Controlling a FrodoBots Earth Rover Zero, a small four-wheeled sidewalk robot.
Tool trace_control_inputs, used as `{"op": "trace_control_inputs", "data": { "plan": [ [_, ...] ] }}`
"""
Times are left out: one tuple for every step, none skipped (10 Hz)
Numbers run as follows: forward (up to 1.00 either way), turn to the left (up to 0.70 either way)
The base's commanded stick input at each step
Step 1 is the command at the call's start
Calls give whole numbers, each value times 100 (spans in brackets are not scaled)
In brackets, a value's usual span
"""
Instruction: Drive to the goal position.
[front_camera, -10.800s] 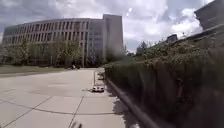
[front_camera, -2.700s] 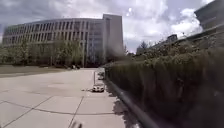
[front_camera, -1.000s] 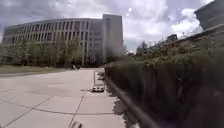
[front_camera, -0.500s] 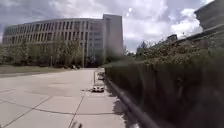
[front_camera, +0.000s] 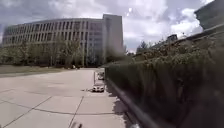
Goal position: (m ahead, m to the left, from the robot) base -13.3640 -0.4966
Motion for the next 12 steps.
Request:
{"op": "trace_control_inputs", "data": {
  "plan": [
    [6, 0],
    [5, 0],
    [6, 0],
    [6, 0],
    [6, 0],
    [6, 0],
    [5, 0],
    [6, 0],
    [6, 0],
    [6, 0],
    [6, 0],
    [6, 0]
  ]
}}
